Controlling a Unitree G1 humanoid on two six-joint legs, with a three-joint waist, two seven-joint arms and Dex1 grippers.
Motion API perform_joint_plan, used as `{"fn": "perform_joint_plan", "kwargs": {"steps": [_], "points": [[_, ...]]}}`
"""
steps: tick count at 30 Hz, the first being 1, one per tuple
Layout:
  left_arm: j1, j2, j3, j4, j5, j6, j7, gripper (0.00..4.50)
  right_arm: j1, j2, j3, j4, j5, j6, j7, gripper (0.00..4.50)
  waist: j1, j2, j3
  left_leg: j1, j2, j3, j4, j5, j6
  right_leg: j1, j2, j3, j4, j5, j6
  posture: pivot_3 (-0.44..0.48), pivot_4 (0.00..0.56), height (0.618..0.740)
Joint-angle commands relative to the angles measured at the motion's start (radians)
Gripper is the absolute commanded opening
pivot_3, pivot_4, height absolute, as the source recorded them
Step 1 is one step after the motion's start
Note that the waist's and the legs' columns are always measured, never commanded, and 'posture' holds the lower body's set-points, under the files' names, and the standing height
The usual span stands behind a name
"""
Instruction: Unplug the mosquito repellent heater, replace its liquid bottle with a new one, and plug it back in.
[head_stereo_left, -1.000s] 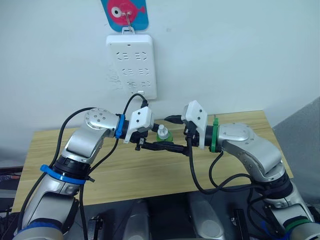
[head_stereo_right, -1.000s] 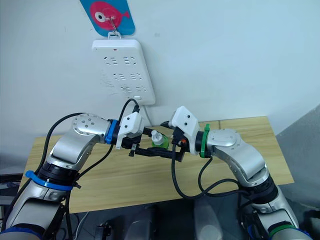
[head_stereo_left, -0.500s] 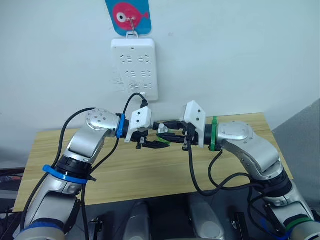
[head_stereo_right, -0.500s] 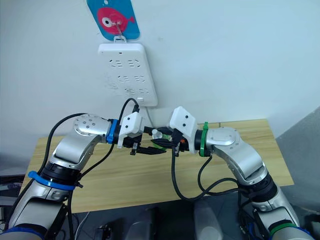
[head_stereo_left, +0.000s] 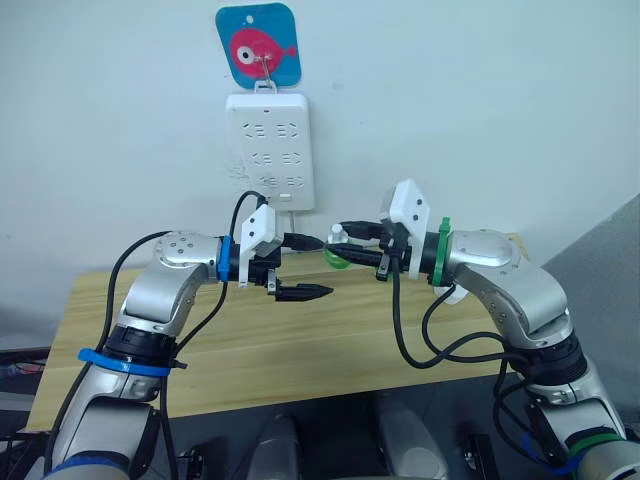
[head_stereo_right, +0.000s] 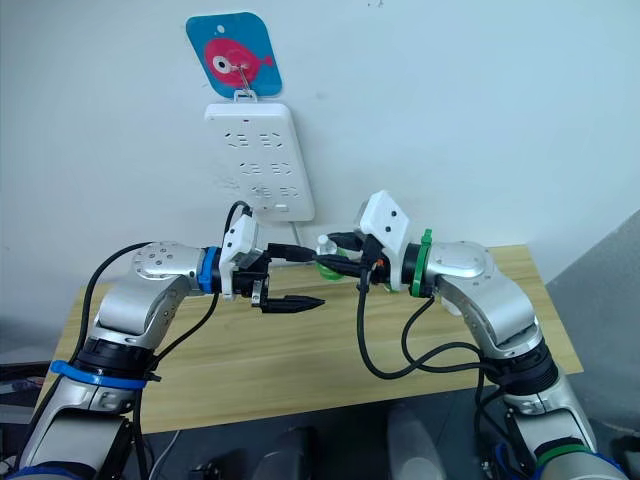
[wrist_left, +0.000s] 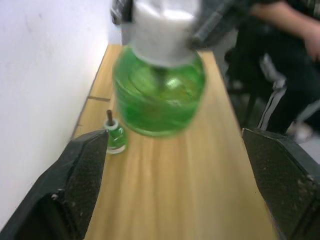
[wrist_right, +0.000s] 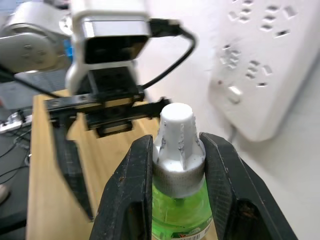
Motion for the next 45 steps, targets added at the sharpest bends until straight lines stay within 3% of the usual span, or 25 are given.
{"fn": "perform_joint_plan", "kwargs": {"steps": [1, 15, 22, 26, 29, 35, 39, 45], "points": [[-0.004, -0.024, 0.027, -0.049, -0.032, 0.027, 0.042, 4.5, 0.011, 0.01, -0.026, -0.059, 0.036, 0.005, -0.01, 1.04, 0.0, 0.0, -0.008, 0.0, 0.0, 0.0, 0.0, 0.0, 0.0, 0.0, 0.0, 0.0, 0.0, 0.0, 0.0, -0.166, 0.131, 0.734], [-0.033, -0.068, -0.005, -0.008, 0.001, -0.05, 0.03, 4.5, 0.011, 0.014, -0.005, -0.078, 0.06, 0.018, -0.01, 1.04, -0.002, 0.0, -0.027, 0.001, 0.0, 0.0, 0.0, 0.0, 0.0, 0.001, 0.0, 0.0, 0.001, 0.0, 0.0, -0.163, 0.125, 0.734], [-0.037, -0.076, -0.011, -0.007, -0.002, -0.034, 0.026, 2.39, 0.012, 0.015, 0.006, -0.082, 0.056, 0.017, -0.006, 1.04, -0.003, 0.0, -0.028, 0.002, 0.0, 0.0, 0.0, 0.0, 0.0, 0.001, 0.001, 0.0, 0.002, 0.0, 0.0, -0.164, 0.127, 0.734], [-0.035, -0.068, 0.0, -0.024, -0.014, -0.018, 0.03, 2.29, 0.012, 0.005, 0.009, -0.078, 0.064, 0.015, 0.018, 1.04, -0.003, 0.0, -0.028, 0.002, 0.0, 0.0, 0.0, 0.0, 0.0, 0.001, 0.001, 0.0, 0.002, 0.0, 0.0, -0.153, 0.13, 0.734], [-0.029, -0.057, -0.003, -0.053, -0.02, -0.009, 0.016, 2.29, 0.001, -0.027, 0.023, -0.063, 0.079, 0.001, 0.098, 1.04, -0.003, 0.0, -0.028, 0.002, 0.0, 0.0, 0.001, 0.0, 0.0, 0.001, 0.001, 0.0, 0.002, 0.0, 0.0, -0.138, 0.136, 0.734], [-0.017, -0.032, -0.011, -0.073, -0.001, -0.05, -0.018, 2.29, -0.157, -0.12, 0.109, 0.167, 0.09, -0.114, 0.51, 1.04, -0.003, 0.0, -0.028, 0.005, 0.0, 0.002, 0.0, 0.0, 0.0, 0.004, 0.001, 0.001, 0.003, 0.0, 0.0, -0.133, 0.159, 0.734], [-0.011, -0.041, -0.017, -0.092, -0.004, -0.051, -0.002, 2.29, -0.229, -0.117, 0.088, 0.226, 0.125, -0.082, 0.562, 1.04, -0.001, 0.0, -0.028, 0.007, 0.001, 0.001, 0.0, 0.0, 0.001, 0.005, 0.002, 0.002, 0.004, 0.0, 0.0, -0.132, 0.158, 0.734], [0.003, -0.049, -0.015, -0.101, 0.002, -0.06, 0.039, 2.29, -0.187, -0.136, 0.001, 0.204, 0.07, -0.114, 0.439, 3.1, 0.001, 0.0, -0.028, 0.007, 0.001, 0.001, 0.001, 0.0, 0.0, 0.004, 0.002, 0.002, 0.004, 0.0, -0.001, -0.151, 0.154, 0.734]]}}
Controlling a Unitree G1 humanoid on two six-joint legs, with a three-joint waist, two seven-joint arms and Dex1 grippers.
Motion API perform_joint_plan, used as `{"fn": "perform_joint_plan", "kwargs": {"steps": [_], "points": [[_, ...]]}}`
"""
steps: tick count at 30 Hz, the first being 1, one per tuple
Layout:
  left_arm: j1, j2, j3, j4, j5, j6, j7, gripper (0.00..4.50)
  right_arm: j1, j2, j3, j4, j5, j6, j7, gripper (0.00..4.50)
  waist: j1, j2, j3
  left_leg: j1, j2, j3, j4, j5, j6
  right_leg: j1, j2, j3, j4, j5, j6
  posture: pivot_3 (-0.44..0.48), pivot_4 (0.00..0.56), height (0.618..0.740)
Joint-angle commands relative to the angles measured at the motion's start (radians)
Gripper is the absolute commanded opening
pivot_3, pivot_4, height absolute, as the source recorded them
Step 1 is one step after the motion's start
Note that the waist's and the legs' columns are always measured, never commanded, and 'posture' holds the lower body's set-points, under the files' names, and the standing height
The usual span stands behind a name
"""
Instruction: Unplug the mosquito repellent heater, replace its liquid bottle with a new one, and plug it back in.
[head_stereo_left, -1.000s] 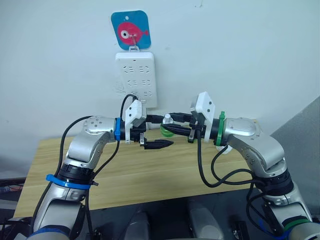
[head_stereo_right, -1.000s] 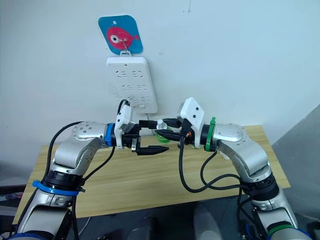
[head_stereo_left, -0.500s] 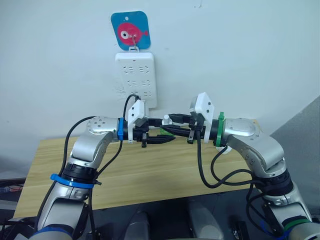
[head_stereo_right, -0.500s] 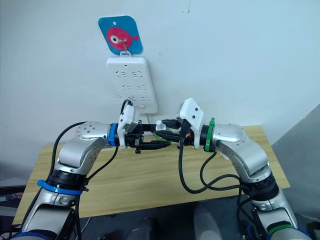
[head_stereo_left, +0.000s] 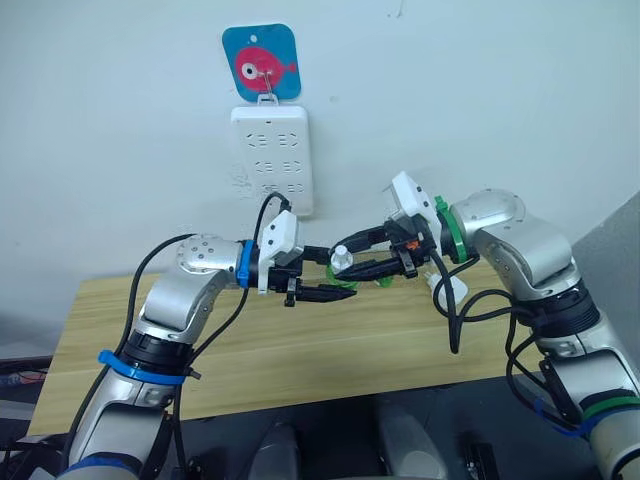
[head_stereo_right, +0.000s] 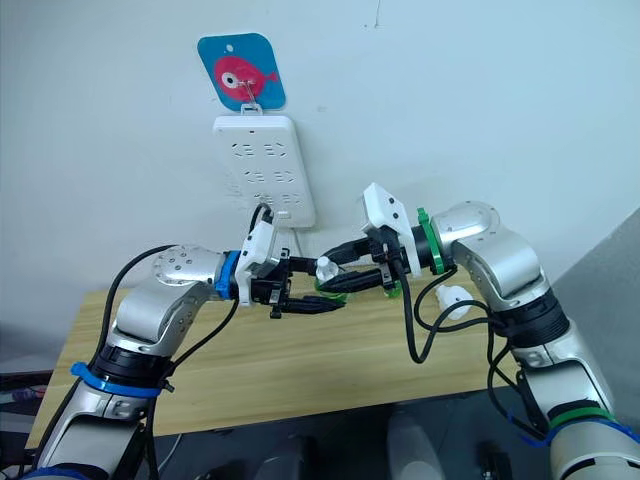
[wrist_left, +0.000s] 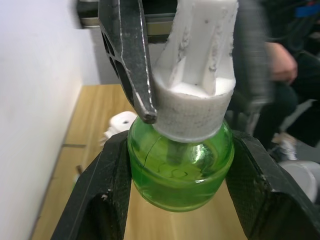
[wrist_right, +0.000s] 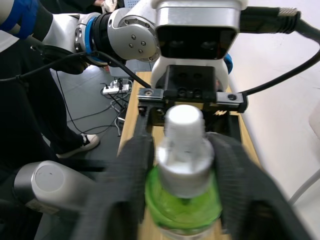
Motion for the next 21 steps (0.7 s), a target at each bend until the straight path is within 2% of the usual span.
{"fn": "perform_joint_plan", "kwargs": {"steps": [1, 3, 5, 7, 11, 14, 18, 19, 21], "points": [[0.01, -0.005, 0.034, -0.024, 0.002, -0.02, 0.043, 2.29, 0.034, -0.026, -0.093, -0.073, -0.002, -0.018, -0.07, 3.48, 0.0, 0.0, 0.0, 0.0, 0.0, 0.0, 0.0, 0.0, 0.0, 0.0, 0.0, 0.0, 0.0, 0.0, 0.0, -0.164, 0.153, 0.734], [0.012, -0.028, 0.05, -0.005, 0.012, -0.03, 0.102, 2.29, 0.099, -0.042, -0.164, -0.161, 0.007, 0.021, -0.167, 4.16, 0.002, 0.0, 0.0, 0.0, 0.0, 0.0, 0.0, 0.0, 0.0, 0.0, 0.0, 0.0, 0.0, 0.0, 0.0, -0.173, 0.155, 0.734], [0.017, -0.043, 0.054, 0.002, 0.028, -0.046, 0.141, 2.29, 0.186, -0.043, -0.207, -0.272, 0.001, 0.049, -0.271, 4.2, 0.003, 0.0, 0.0, 0.0, 0.0, 0.0, 0.0, 0.0, 0.0, 0.0, -0.001, 0.0, 0.001, 0.0, 0.0, -0.185, 0.156, 0.734], [0.03, -0.055, 0.053, -0.006, 0.033, -0.049, 0.164, 2.29, 0.289, 0.02, -0.232, -0.389, -0.035, 0.065, -0.438, 4.2, -0.001, 0.0, 0.0, 0.0, 0.0, 0.0, 0.0, 0.0, 0.0, 0.0, -0.001, 0.0, 0.001, 0.0, 0.0, -0.189, 0.157, 0.734], [0.045, -0.063, 0.046, -0.013, 0.042, -0.054, 0.179, 2.29, 0.426, 0.14, -0.183, -0.567, -0.092, 0.107, -0.669, 4.2, -0.008, 0.0, 0.0, 0.0, 0.0, 0.001, 0.0, 0.0, 0.0, -0.001, 0.0, 0.002, 0.006, 0.0, -0.001, -0.195, 0.162, 0.734], [0.04, -0.072, 0.048, -0.006, 0.04, -0.049, 0.19, 2.29, 0.456, 0.251, -0.087, -0.587, -0.178, 0.098, -0.816, 4.2, -0.014, 0.0, 0.0, 0.002, 0.0, 0.001, 0.001, 0.0, 0.0, -0.002, 0.001, 0.003, 0.009, -0.001, -0.001, -0.209, 0.161, 0.734], [0.036, -0.077, 0.042, -0.007, 0.042, -0.049, 0.193, 2.29, 0.44, 0.287, -0.02, -0.544, -0.234, 0.073, -0.853, 4.2, -0.016, 0.001, -0.001, 0.003, 0.0, 0.0, 0.002, 0.0, 0.0, -0.001, 0.001, 0.002, 0.01, -0.001, -0.001, -0.203, 0.158, 0.734], [0.034, -0.079, 0.041, -0.006, 0.043, -0.049, 0.194, 2.29, 0.437, 0.29, -0.012, -0.536, -0.233, 0.075, -0.851, 3.81, -0.016, 0.001, -0.001, 0.003, 0.0, 0.0, 0.002, 0.0, 0.0, -0.001, 0.001, 0.002, 0.009, -0.001, -0.001, -0.201, 0.156, 0.734], [0.03, -0.083, 0.041, -0.005, 0.043, -0.05, 0.196, 2.29, 0.435, 0.299, -0.003, -0.52, -0.222, 0.079, -0.845, 3.32, -0.017, 0.001, -0.001, 0.002, 0.0, 0.0, 0.001, 0.0, 0.0, -0.001, 0.001, 0.002, 0.009, -0.001, -0.001, -0.195, 0.154, 0.734]]}}
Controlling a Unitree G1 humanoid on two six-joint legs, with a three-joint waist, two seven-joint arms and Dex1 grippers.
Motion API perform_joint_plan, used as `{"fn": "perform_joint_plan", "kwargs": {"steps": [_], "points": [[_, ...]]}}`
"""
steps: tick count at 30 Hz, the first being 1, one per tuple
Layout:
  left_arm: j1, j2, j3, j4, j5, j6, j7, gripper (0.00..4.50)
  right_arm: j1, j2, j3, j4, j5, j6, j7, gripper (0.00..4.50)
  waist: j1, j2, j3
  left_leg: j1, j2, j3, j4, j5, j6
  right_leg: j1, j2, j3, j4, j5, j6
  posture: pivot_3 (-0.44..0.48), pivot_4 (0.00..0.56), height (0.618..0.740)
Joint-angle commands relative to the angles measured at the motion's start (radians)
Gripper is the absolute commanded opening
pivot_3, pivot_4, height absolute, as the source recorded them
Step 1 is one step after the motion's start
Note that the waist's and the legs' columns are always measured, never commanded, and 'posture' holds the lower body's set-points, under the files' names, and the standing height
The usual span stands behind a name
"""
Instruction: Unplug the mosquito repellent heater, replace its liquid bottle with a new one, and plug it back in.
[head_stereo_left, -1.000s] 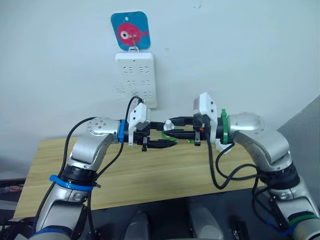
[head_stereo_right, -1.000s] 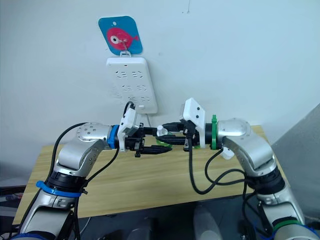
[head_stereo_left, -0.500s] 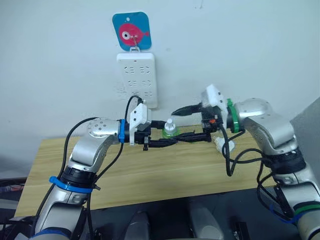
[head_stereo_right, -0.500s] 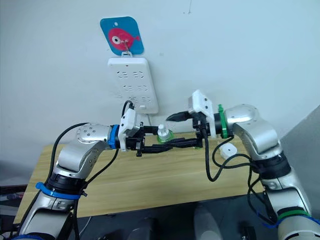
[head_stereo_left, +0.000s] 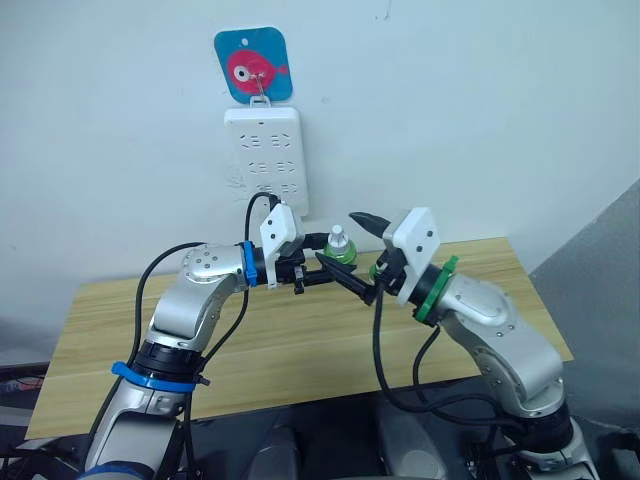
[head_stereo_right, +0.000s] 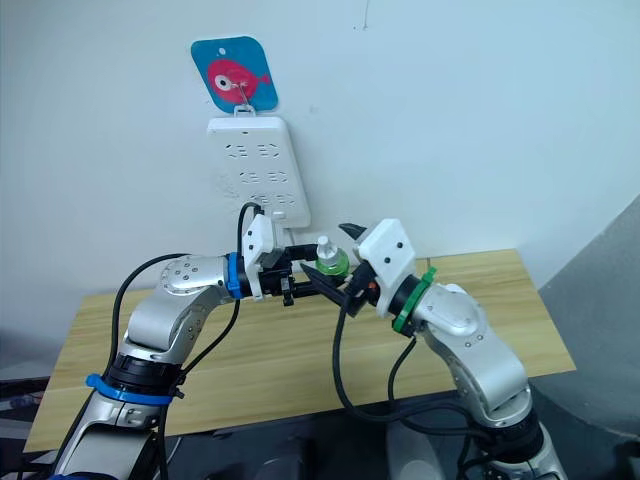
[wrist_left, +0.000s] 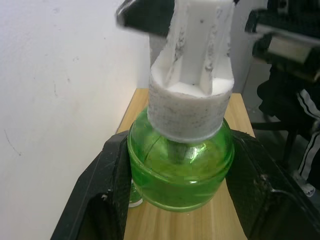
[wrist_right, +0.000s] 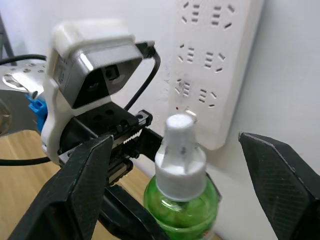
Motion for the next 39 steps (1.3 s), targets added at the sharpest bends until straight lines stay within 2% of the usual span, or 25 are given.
{"fn": "perform_joint_plan", "kwargs": {"steps": [1, 6, 7, 9, 11, 15, 17, 20, 23, 29, 33, 35, 39], "points": [[-0.017, -0.005, 0.004, -0.022, 0.001, -0.018, 0.005, 2.29, -0.018, 0.015, 0.011, -0.005, 0.0, -0.023, -0.002, 2.93, -0.001, 0.0, 0.0, 0.0, 0.0, 0.0, 0.0, 0.0, 0.0, 0.0, 0.0, 0.0, 0.0, 0.0, 0.0, -0.195, 0.154, 0.734], [-0.014, 0.005, 0.007, -0.031, 0.003, -0.017, -0.001, 2.29, -0.031, 0.023, 0.012, 0.014, 0.013, -0.044, 0.019, 1.15, -0.006, 0.0, 0.0, 0.0, 0.0, 0.0, -0.001, 0.0, 0.0, 0.0, 0.0, -0.001, 0.0, 0.0, 0.0, -0.181, 0.149, 0.734], [-0.011, 0.008, 0.01, -0.035, 0.001, -0.015, -0.001, 2.29, -0.032, 0.019, 0.012, 0.012, 0.021, -0.046, 0.032, 1.06, -0.006, 0.0, 0.0, 0.0, 0.0, 0.0, -0.001, 0.0, 0.0, 0.0, 0.0, -0.001, 0.0, 0.0, 0.0, -0.181, 0.149, 0.734], [-0.007, 0.014, 0.011, -0.042, -0.004, -0.007, -0.006, 2.29, -0.035, 0.011, 0.003, 0.014, 0.052, -0.042, 0.068, 1.07, -0.006, 0.0, 0.0, 0.0, 0.0, 0.0, -0.001, 0.0, 0.0, 0.0, 0.0, -0.001, 0.0, 0.0, 0.0, -0.169, 0.15, 0.734], [-0.001, 0.029, 0.007, -0.057, -0.024, 0.008, -0.038, 2.29, -0.062, -0.033, -0.006, 0.041, 0.097, -0.069, 0.176, 1.07, -0.006, 0.0, 0.0, 0.0, 0.0, 0.0, -0.001, 0.0, 0.0, 0.0, 0.0, 0.0, 0.0, 0.0, 0.0, -0.169, 0.152, 0.734], [0.014, 0.103, -0.024, -0.077, -0.04, -0.01, -0.179, 2.29, -0.269, -0.229, 0.029, 0.298, 0.175, -0.177, 0.675, 1.07, -0.009, 0.0, 0.0, 0.001, 0.0, 0.001, -0.001, -0.001, 0.002, 0.0, 0.0, 0.0, 0.0, 0.0, 0.0, -0.149, 0.154, 0.734], [0.007, 0.113, -0.028, -0.063, -0.034, -0.027, -0.198, 2.29, -0.358, -0.256, 0.045, 0.386, 0.213, -0.159, 0.803, 1.07, -0.008, 0.0, 0.0, 0.001, 0.001, 0.0, -0.001, -0.001, 0.003, 0.0, 0.001, -0.001, 0.0, 0.0, -0.001, -0.14, 0.154, 0.734], [0.004, 0.113, -0.027, -0.053, -0.025, -0.046, -0.204, 2.29, -0.431, -0.267, 0.058, 0.431, 0.269, -0.081, 0.897, 1.07, -0.006, 0.0, 0.0, 0.001, 0.001, -0.001, -0.002, -0.001, 0.003, 0.001, 0.001, -0.002, -0.001, -0.001, -0.001, -0.121, 0.149, 0.734], [0.007, 0.107, -0.019, -0.052, -0.022, -0.052, -0.188, 2.29, -0.442, -0.26, 0.041, 0.43, 0.278, -0.048, 0.886, 1.07, -0.005, 0.0, 0.0, 0.0, 0.001, -0.001, -0.002, 0.0, 0.0, 0.0, 0.001, -0.002, -0.002, -0.001, -0.001, -0.117, 0.146, 0.734], [0.028, 0.106, -0.001, -0.066, -0.018, -0.044, -0.138, 2.29, -0.398, -0.306, -0.099, 0.401, 0.262, -0.057, 0.78, 3.13, 0.001, 0.0, 0.0, 0.0, 0.0, -0.001, -0.001, 0.0, 0.0, 0.0, 0.0, -0.002, -0.001, -0.001, -0.001, -0.128, 0.144, 0.734], [0.054, 0.093, 0.02, -0.074, -0.003, -0.062, -0.073, 2.29, -0.3, -0.329, -0.2, 0.23, 0.292, 0.022, 0.608, 4.49, 0.016, 0.0, 0.0, 0.0, 0.0, -0.001, -0.001, 0.0, 0.0, 0.0, 0.0, -0.002, -0.001, -0.001, -0.001, -0.131, 0.144, 0.734], [0.063, 0.09, 0.029, -0.082, -0.009, -0.049, -0.053, 2.29, -0.224, -0.312, -0.212, 0.106, 0.296, 0.065, 0.509, 4.5, 0.018, 0.0, 0.0, -0.001, 0.001, -0.001, -0.001, 0.0, 0.0, -0.001, 0.0, -0.002, -0.001, -0.001, -0.001, -0.137, 0.146, 0.734], [0.074, 0.091, 0.028, -0.087, -0.02, -0.038, -0.044, 2.29, -0.103, -0.226, -0.116, -0.036, 0.198, 0.072, 0.307, 4.5, 0.018, 0.0, 0.0, -0.001, 0.001, 0.0, -0.001, 0.0, 0.0, -0.001, 0.0, -0.001, 0.0, -0.001, -0.001, -0.151, 0.149, 0.734]]}}
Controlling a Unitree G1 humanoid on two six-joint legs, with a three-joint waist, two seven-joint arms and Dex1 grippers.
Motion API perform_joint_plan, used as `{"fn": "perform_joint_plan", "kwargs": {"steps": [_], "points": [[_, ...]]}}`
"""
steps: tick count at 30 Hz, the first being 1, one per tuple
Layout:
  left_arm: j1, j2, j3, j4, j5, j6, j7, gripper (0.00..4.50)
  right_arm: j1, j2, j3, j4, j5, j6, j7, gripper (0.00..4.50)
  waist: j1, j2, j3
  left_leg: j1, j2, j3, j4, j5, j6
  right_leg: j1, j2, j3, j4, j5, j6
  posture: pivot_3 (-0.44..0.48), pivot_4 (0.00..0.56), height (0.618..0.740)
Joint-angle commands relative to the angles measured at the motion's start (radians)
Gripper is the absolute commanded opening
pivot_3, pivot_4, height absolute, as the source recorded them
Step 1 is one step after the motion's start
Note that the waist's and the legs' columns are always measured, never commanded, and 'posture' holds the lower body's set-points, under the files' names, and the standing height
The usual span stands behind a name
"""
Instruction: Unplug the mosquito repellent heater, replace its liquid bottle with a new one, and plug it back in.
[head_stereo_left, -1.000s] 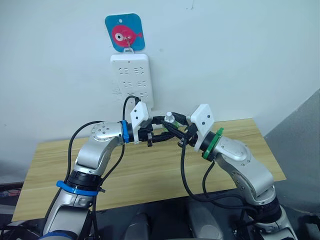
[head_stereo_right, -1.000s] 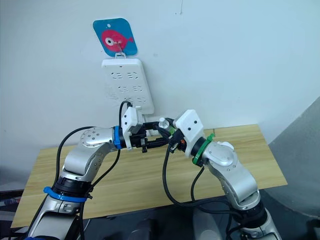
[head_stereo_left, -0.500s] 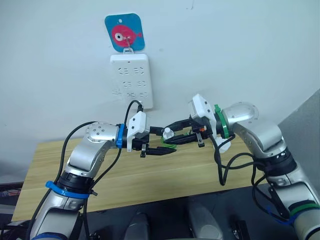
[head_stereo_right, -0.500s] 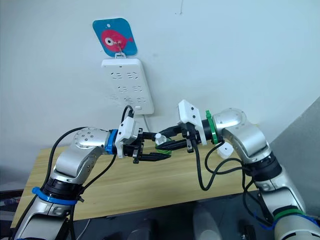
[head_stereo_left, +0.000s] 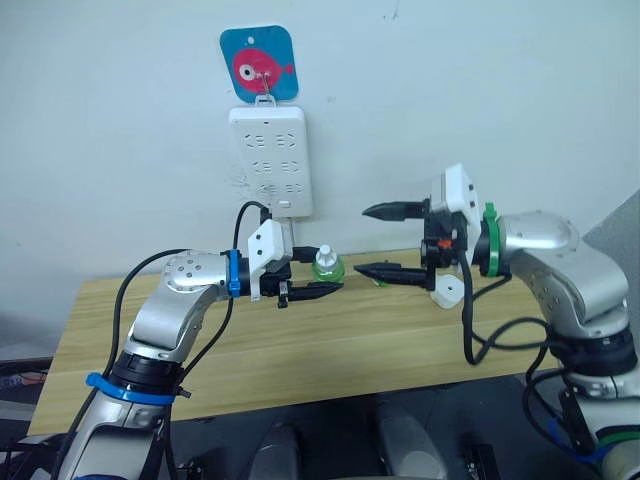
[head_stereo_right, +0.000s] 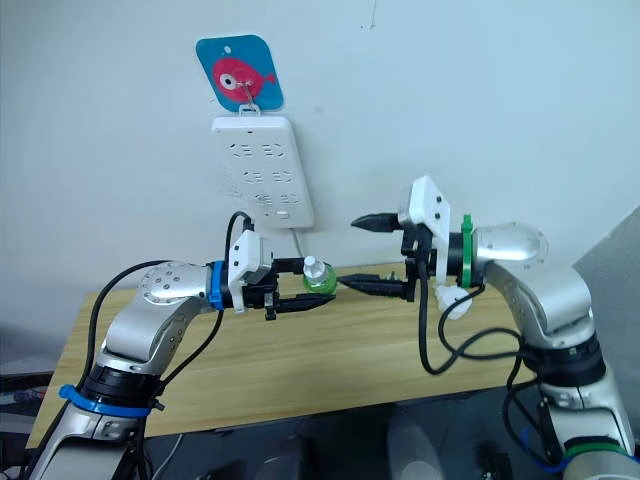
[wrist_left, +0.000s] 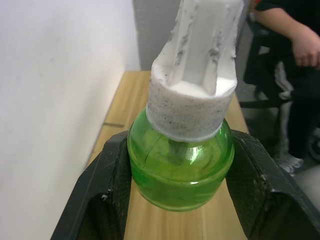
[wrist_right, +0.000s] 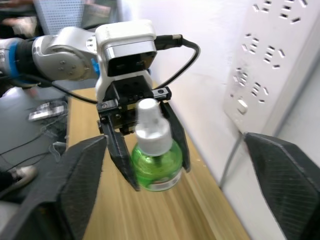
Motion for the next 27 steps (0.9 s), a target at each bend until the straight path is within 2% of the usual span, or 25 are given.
{"fn": "perform_joint_plan", "kwargs": {"steps": [1, 6, 12, 16, 23, 26, 27], "points": [[0.003, -0.003, 0.016, -0.036, -0.018, 0.001, 0.004, 2.29, 0.041, 0.083, 0.083, -0.099, -0.077, -0.008, -0.176, 4.5, -0.001, 0.0, 0.0, 0.0, 0.0, 0.001, 0.0, 0.0, 0.0, 0.0, 0.0, 0.001, 0.0, 0.0, 0.0, -0.153, 0.148, 0.734], [0.007, -0.005, 0.003, -0.043, -0.025, 0.012, -0.012, 2.29, 0.002, 0.174, 0.18, -0.024, -0.181, -0.051, -0.279, 4.5, -0.002, 0.0, 0.0, 0.001, 0.0, 0.0, 0.001, 0.0, 0.0, 0.0, 0.001, 0.001, 0.002, 0.0, 0.0, -0.159, 0.146, 0.734], [0.021, -0.003, -0.003, -0.056, -0.023, 0.013, -0.022, 2.29, -0.035, 0.207, 0.187, 0.065, -0.2, -0.09, -0.276, 4.5, -0.001, 0.0, -0.001, 0.001, 0.0, 0.0, 0.0, 0.001, -0.001, 0.0, 0.0, 0.0, 0.0, 0.0, 0.0, -0.15, 0.141, 0.734], [0.03, 0.0, 0.001, -0.062, -0.023, 0.016, -0.025, 2.29, -0.012, 0.149, 0.13, 0.061, -0.158, -0.084, -0.226, 4.5, 0.0, 0.0, -0.001, 0.001, 0.0, 0.0, 0.0, 0.0, -0.001, 0.0, 0.0, 0.0, 0.0, 0.0, 0.0, -0.15, 0.14, 0.734], [0.026, 0.003, 0.007, -0.056, -0.024, 0.018, -0.025, 2.29, 0.057, -0.039, 0.023, -0.026, -0.031, -0.015, -0.089, 4.5, 0.001, 0.0, -0.001, 0.0, -0.001, 0.0, 0.0, -0.001, 0.001, 0.0, 0.0, 0.0, 0.0, 0.0, 0.0, -0.159, 0.142, 0.734], [0.022, 0.004, 0.008, -0.049, -0.023, 0.017, -0.027, 2.29, 0.06, -0.067, 0.015, -0.063, 0.02, 0.02, -0.073, 4.5, -0.001, 0.0, -0.001, 0.001, 0.0, 0.0, 0.0, -0.001, 0.002, 0.0, 0.001, 0.0, 0.0, 0.0, 0.0, -0.162, 0.143, 0.734], [0.019, 0.003, 0.006, -0.049, -0.023, 0.019, -0.027, 2.29, 0.05, -0.045, 0.034, -0.064, 0.015, 0.022, -0.095, 4.5, -0.003, 0.0, -0.001, 0.001, 0.0, 0.0, 0.0, -0.001, 0.002, 0.0, 0.001, 0.0, 0.0, 0.0, 0.0, -0.162, 0.142, 0.734]]}}
